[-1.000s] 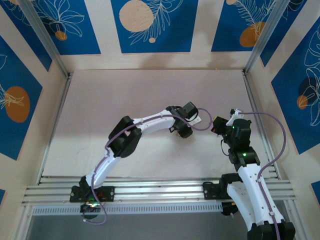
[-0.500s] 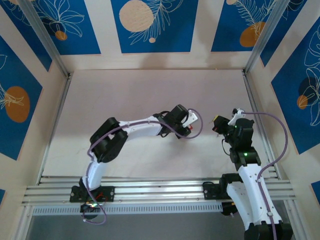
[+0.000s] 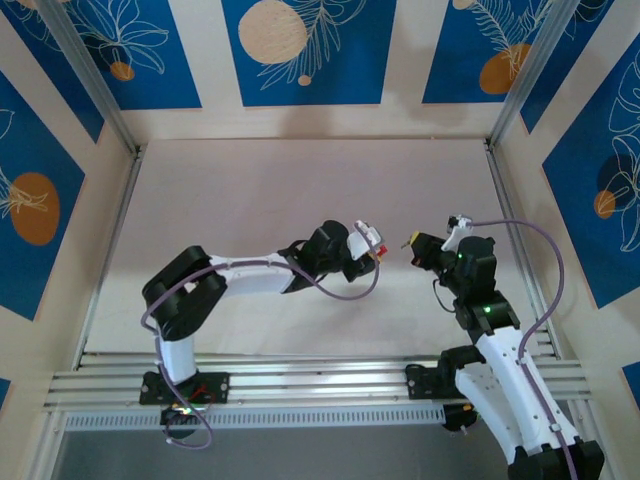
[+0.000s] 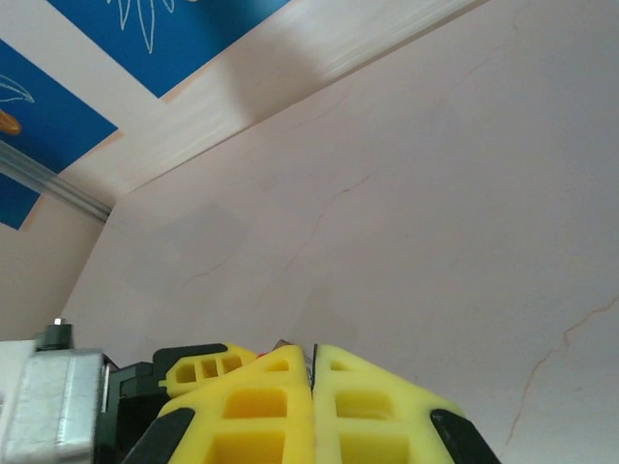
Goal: Unlock with the key
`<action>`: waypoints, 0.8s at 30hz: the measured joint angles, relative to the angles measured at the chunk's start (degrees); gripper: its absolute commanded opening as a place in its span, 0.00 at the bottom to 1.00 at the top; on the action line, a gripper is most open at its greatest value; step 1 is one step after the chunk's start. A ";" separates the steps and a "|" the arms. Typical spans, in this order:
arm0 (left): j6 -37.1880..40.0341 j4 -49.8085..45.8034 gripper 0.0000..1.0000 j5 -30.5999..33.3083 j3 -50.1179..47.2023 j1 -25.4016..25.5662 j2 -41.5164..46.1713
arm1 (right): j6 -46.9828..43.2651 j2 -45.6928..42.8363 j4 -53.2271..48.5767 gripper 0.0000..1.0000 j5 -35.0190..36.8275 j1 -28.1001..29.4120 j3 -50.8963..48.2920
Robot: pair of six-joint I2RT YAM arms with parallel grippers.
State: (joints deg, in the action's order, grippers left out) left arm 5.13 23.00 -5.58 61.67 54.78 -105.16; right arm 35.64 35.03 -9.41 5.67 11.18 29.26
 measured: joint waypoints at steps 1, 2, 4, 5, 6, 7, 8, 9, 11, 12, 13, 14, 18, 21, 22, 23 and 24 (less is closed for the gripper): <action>0.00 1.20 0.33 0.02 -0.81 0.00 0.63 | 0.15 0.00 0.22 0.00 0.55 0.72 0.00; 0.02 2.03 0.33 0.02 -1.36 0.00 1.11 | 0.33 -0.02 0.55 0.00 1.42 1.55 0.00; 0.02 3.93 0.33 0.00 -2.21 0.00 1.70 | 0.33 -0.11 1.22 0.00 3.56 3.91 0.00; 0.02 4.76 0.33 0.00 -2.45 0.00 1.75 | 0.28 -0.11 1.49 0.00 4.48 5.11 0.00; 0.02 5.44 0.33 -0.15 -2.73 0.00 1.77 | 0.13 -0.09 1.79 0.00 5.42 6.34 0.00; 0.02 6.14 0.33 -0.24 -3.08 0.00 1.77 | -0.02 -0.07 2.01 0.00 6.45 7.56 0.00; 0.00 6.51 0.33 -0.39 -3.34 0.00 1.77 | -0.17 -0.02 2.14 0.00 7.28 8.46 0.02; 0.00 6.64 0.33 -0.46 -3.56 0.02 1.77 | -0.42 0.07 2.21 0.00 8.24 9.49 0.13; 0.00 6.97 0.33 -0.70 -3.80 0.09 1.77 | -0.81 0.39 2.60 0.00 9.84 10.80 0.37; -0.02 7.28 0.33 -0.85 -3.93 0.11 1.77 | -1.03 0.63 2.82 0.00 10.51 11.28 0.52; -0.02 7.69 0.33 -0.98 -4.04 0.15 1.77 | -1.18 0.96 3.04 0.00 10.99 11.47 0.63; -0.02 7.93 0.33 -1.14 -4.11 0.22 1.77 | -1.27 1.38 3.43 0.00 11.41 11.54 0.66; 0.00 8.35 0.33 -1.51 -4.44 0.61 1.97 | -1.62 3.23 4.74 0.00 12.37 11.50 0.66; 0.00 9.33 0.33 -1.88 -5.55 1.03 2.58 | -1.57 3.74 5.53 0.00 11.91 10.73 0.66; 0.00 9.64 0.33 -1.90 -5.95 1.18 2.75 | -1.42 3.78 5.79 0.00 11.39 10.21 0.66; 0.00 9.97 0.33 -1.97 -6.32 1.29 2.95 | -1.36 3.80 5.95 0.00 10.71 9.51 0.66; 0.00 10.36 0.33 -2.08 -6.69 1.38 3.13 | -1.09 3.78 6.03 0.00 10.03 8.72 0.66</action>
State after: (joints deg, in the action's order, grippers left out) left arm 5.13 33.36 -7.66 54.98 56.16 -102.04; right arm 34.54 38.81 -3.38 15.70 19.90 29.91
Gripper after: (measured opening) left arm 0.371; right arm 0.063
